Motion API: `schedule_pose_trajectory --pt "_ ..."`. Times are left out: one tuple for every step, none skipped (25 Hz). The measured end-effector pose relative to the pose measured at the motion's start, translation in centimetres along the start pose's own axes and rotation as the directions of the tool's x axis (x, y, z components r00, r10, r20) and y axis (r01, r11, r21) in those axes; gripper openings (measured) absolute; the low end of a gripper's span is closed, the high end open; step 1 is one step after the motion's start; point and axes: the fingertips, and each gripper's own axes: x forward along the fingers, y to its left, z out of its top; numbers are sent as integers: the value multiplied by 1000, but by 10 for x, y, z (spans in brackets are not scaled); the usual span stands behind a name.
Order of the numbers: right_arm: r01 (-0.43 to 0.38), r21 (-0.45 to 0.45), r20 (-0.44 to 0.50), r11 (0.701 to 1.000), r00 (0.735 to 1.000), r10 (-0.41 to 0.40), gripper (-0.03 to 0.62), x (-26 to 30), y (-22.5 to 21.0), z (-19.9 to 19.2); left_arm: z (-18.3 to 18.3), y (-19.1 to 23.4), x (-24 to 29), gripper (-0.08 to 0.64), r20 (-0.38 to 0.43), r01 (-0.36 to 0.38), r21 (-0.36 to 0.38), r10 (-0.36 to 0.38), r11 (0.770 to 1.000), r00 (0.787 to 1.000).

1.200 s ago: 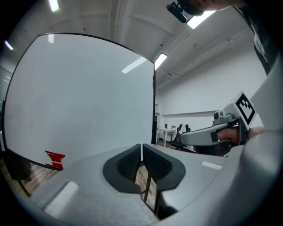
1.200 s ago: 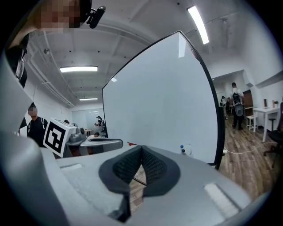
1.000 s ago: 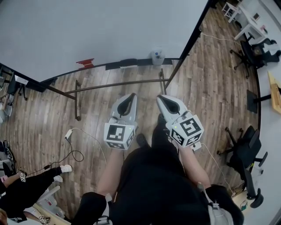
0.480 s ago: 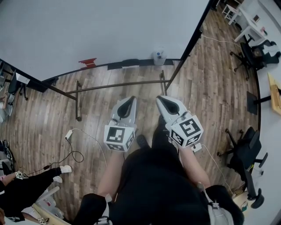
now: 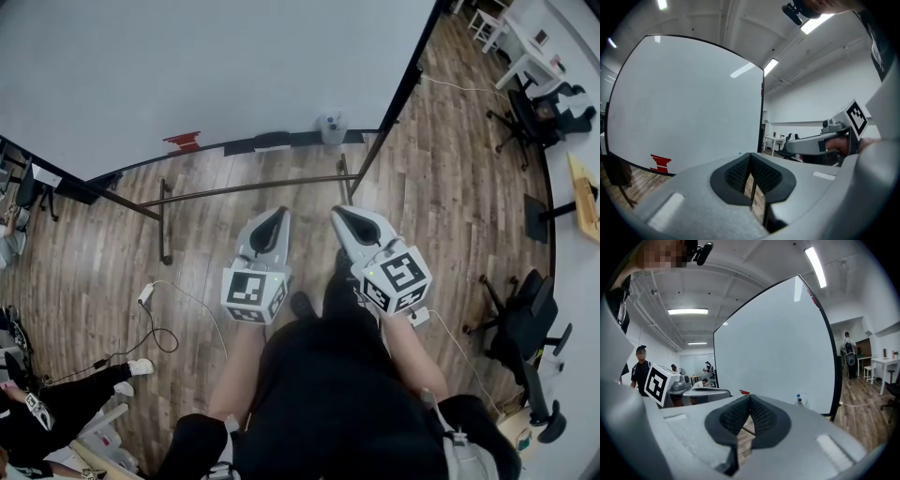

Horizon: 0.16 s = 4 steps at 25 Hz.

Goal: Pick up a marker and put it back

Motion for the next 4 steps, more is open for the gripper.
schedule_pose_trajectory --pt "1 0 -1 1000 1000 -1 2 0 -2 1 1 0 2 11 0 1 0 -1 1000 1000" --pt "2 1 -1 1000 1000 -2 2 0 -3 1 1 -1 3 11 0 1 -1 -1 1000 1000" --pt "3 1 -2 1000 1000 -3 2 0 -5 1 2 -1 5 11 1 2 -2 -2 1000 1000" --pt "4 1 -3 1000 1000 -4 2 0 -7 1 3 -2 7 11 1 3 -2 -3 1000 1000"
